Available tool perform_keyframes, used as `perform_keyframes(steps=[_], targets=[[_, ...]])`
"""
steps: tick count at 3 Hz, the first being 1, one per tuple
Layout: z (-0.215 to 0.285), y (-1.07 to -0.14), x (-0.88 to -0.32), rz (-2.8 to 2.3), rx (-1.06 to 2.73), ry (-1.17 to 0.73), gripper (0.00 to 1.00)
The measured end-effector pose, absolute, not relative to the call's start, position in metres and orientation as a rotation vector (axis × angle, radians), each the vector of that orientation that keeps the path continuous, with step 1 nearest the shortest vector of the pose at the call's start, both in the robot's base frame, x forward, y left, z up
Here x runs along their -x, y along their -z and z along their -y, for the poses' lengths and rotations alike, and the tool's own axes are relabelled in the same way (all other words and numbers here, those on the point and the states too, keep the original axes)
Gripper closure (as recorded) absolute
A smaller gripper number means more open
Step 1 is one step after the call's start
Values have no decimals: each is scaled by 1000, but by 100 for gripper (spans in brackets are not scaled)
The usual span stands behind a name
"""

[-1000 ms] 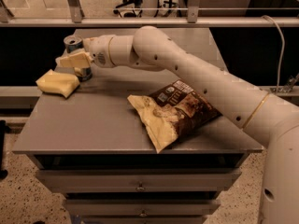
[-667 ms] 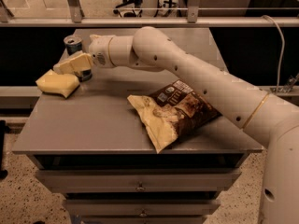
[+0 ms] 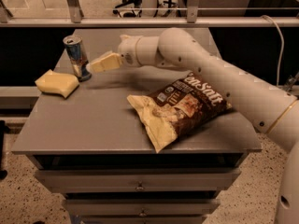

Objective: Move redbull can near sponge

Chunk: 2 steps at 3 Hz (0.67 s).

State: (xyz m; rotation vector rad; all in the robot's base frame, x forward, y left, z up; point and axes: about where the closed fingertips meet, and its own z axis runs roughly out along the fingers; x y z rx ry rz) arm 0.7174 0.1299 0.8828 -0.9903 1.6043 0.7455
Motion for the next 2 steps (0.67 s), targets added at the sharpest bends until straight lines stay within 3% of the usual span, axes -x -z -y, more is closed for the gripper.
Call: perform_keyframes(steps=[1,2], targets=[[-42,-871,-758,-1677,893,-606,0],[-29,-869,-764,-1688,882,-583,0]])
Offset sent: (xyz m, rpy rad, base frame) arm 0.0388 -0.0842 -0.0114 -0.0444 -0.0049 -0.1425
